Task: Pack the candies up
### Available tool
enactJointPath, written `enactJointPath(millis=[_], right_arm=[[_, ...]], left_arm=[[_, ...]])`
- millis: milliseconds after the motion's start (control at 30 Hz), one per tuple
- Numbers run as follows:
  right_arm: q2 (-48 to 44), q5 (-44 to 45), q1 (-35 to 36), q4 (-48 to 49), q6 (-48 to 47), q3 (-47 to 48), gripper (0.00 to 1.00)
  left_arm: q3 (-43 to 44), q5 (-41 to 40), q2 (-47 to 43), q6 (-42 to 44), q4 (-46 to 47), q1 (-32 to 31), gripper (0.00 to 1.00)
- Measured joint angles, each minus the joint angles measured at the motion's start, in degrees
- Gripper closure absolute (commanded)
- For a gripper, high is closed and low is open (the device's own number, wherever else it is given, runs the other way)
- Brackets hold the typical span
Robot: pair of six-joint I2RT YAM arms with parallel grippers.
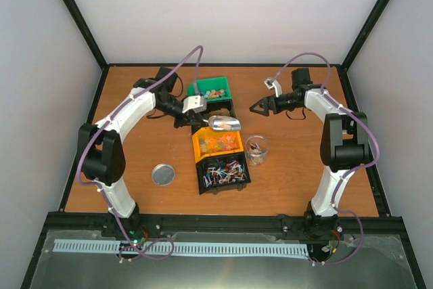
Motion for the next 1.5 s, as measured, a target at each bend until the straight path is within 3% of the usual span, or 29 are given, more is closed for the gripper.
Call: enactJointPath(millis=[533,967,1500], right_arm=[[-1.75,0.02,-1.36,3.91,1.25,-5.88,0.05],[-4.20,-0.74,-2.82,5.57,1.46,-9.44,0.04],[-4.48,-1.70,-4.00,5.22,-0.57,-10.05,0.06]], left_arm=[[8.94,-14.49,0.20,-1.99,-8.90,-12.76,0.99],[20.33,-25.83,8.37,-3.45,-16.13,-21.11,0.99],[32.15,-32.72,13.97,-5.92,-22.99,-23.82,0.99]])
